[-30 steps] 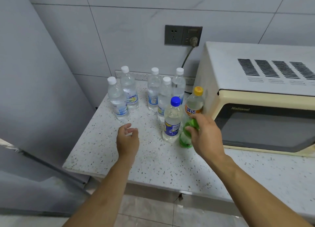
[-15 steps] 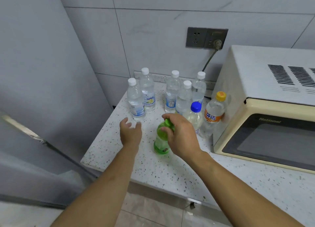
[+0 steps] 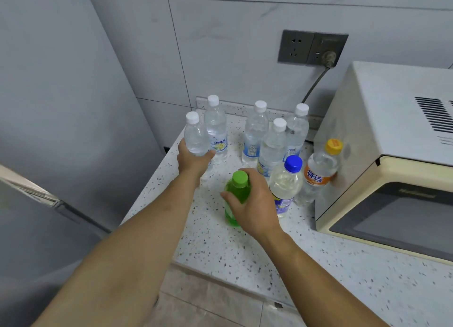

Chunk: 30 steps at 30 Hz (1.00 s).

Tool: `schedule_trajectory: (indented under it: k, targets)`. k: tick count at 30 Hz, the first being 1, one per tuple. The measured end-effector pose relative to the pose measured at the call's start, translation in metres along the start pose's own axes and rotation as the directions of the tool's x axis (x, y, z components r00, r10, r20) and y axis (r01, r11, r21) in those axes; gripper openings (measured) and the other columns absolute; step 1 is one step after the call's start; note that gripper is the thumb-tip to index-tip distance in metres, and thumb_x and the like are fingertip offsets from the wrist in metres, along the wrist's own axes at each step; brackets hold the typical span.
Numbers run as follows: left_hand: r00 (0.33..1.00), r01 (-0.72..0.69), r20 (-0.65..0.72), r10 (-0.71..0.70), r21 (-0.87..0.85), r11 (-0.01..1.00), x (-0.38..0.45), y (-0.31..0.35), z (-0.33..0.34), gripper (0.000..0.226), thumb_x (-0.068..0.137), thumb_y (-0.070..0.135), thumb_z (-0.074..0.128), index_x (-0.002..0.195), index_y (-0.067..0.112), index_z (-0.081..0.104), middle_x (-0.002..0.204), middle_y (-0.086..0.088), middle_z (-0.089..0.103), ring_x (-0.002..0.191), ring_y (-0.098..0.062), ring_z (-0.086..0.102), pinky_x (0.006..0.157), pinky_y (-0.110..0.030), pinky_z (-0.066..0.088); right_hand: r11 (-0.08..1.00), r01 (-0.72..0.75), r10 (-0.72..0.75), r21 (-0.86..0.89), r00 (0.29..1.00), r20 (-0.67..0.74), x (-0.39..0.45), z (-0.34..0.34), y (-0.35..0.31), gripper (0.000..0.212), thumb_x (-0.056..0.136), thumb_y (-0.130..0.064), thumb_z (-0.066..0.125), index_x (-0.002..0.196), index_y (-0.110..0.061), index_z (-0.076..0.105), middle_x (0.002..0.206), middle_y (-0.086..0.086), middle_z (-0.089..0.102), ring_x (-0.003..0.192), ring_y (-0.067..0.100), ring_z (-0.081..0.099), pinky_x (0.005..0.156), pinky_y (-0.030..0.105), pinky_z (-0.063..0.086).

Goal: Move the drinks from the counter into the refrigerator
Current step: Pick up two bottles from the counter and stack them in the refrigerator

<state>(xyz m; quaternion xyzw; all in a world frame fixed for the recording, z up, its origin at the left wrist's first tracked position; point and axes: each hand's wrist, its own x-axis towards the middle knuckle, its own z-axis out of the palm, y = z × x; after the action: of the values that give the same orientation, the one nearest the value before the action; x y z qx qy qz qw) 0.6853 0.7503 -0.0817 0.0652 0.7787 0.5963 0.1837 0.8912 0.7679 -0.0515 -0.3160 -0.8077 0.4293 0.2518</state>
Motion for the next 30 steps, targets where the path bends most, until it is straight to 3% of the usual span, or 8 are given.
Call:
schedule_trajectory:
  k: [4, 6, 10, 13, 17, 24, 28, 30]
  targets:
    - [0.999, -0.027, -0.033, 0.028, 0.049, 0.998, 0.003, -0.002, -0.004, 0.065, 0.072, 0.036, 0.082, 0.126, 0.028, 0.047, 0.111, 0.008, 0.058, 0.098, -0.017, 0.057, 0.059, -0.019, 0.038, 0.991, -0.128, 0.124, 0.035, 0.988, 0.093, -0.006, 0.005, 0.018, 0.075, 0.07, -0.028, 0.087, 0.13, -0.03, 0.043, 0.122, -0.013, 0.053, 0.109, 0.01, 0.05, 0.091, 0.023, 0.041]
    - [0.996, -0.052, -0.072, 0.055, 0.042, 0.998, -0.008, -0.009, -0.005, 0.059, 0.073, 0.037, 0.08, 0.119, 0.034, 0.044, 0.103, 0.013, 0.055, 0.095, -0.017, 0.056, 0.057, -0.019, 0.038, 0.977, -0.203, 0.197, 0.056, 0.975, 0.104, -0.008, 0.009, 0.026, 0.069, 0.07, -0.028, 0.088, 0.12, -0.034, 0.04, 0.114, -0.014, 0.052, 0.104, 0.009, 0.05, 0.082, 0.017, 0.039]
    - [0.986, -0.039, -0.166, 0.028, -0.064, 0.997, -0.05, -0.036, -0.016, 0.072, 0.077, 0.038, 0.077, 0.134, 0.037, 0.034, 0.121, 0.009, 0.052, 0.106, -0.018, 0.053, 0.082, -0.033, 0.053, 0.951, -0.284, 0.273, 0.122, 0.957, 0.098, -0.013, 0.015, 0.032, 0.057, 0.073, -0.028, 0.086, 0.107, -0.034, 0.041, 0.098, -0.021, 0.055, 0.092, 0.008, 0.055, 0.067, 0.007, 0.038]
    - [0.982, -0.046, -0.187, 0.017, -0.15, 0.988, -0.079, -0.055, -0.032, 0.083, 0.079, 0.036, 0.078, 0.145, 0.03, 0.029, 0.134, 0.005, 0.05, 0.111, -0.011, 0.051, 0.089, -0.028, 0.045, 0.951, -0.268, 0.26, 0.154, 0.963, 0.072, -0.018, 0.019, 0.034, 0.048, 0.076, -0.028, 0.083, 0.106, -0.032, 0.046, 0.099, -0.016, 0.06, 0.092, 0.009, 0.06, 0.073, 0.014, 0.045]
    - [0.991, -0.095, -0.116, 0.073, -0.194, 0.976, -0.115, -0.069, -0.056, 0.059, 0.082, 0.032, 0.075, 0.13, 0.037, 0.042, 0.113, 0.023, 0.059, 0.095, 0.016, 0.059, 0.073, -0.007, 0.046, 0.939, -0.252, 0.247, 0.234, 0.968, 0.049, -0.035, 0.019, 0.034, 0.051, 0.076, -0.027, 0.084, 0.113, -0.037, 0.05, 0.104, -0.02, 0.064, 0.094, -0.005, 0.061, 0.078, 0.013, 0.048]
    - [0.999, -0.02, 0.032, 0.033, -0.341, 0.94, -0.168, -0.086, -0.088, 0.021, 0.091, 0.032, 0.069, 0.106, 0.024, 0.055, 0.091, 0.008, 0.071, 0.085, -0.011, 0.072, 0.071, -0.028, 0.059, 0.869, -0.205, 0.218, 0.45, 0.976, 0.024, -0.082, 0.008, 0.042, 0.044, 0.081, -0.014, 0.08, 0.121, -0.016, 0.061, 0.109, 0.0, 0.072, 0.101, 0.015, 0.069, 0.086, 0.03, 0.056]
    - [0.984, 0.124, 0.17, -0.048, -0.477, 0.87, -0.214, -0.088, -0.1, 0.04, 0.081, 0.052, 0.066, 0.089, 0.016, 0.049, 0.052, 0.007, 0.048, 0.041, -0.006, 0.045, 0.041, -0.021, 0.042, 0.813, -0.216, 0.198, 0.54, 0.976, 0.092, -0.111, -0.014, 0.041, 0.03, 0.088, -0.016, 0.073, 0.116, -0.017, 0.062, 0.099, -0.004, 0.075, 0.09, 0.012, 0.072, 0.07, 0.02, 0.057]
    - [0.966, 0.229, 0.222, -0.13, -0.511, 0.828, -0.239, -0.091, -0.102, 0.046, 0.082, 0.058, 0.062, 0.092, 0.014, 0.053, 0.061, 0.002, 0.057, 0.05, -0.01, 0.055, 0.051, -0.027, 0.049, 0.794, -0.257, 0.211, 0.552, 0.966, 0.146, -0.124, -0.025, 0.042, 0.026, 0.093, -0.021, 0.068, 0.117, -0.017, 0.061, 0.099, -0.001, 0.075, 0.091, 0.015, 0.072, 0.069, 0.021, 0.057]
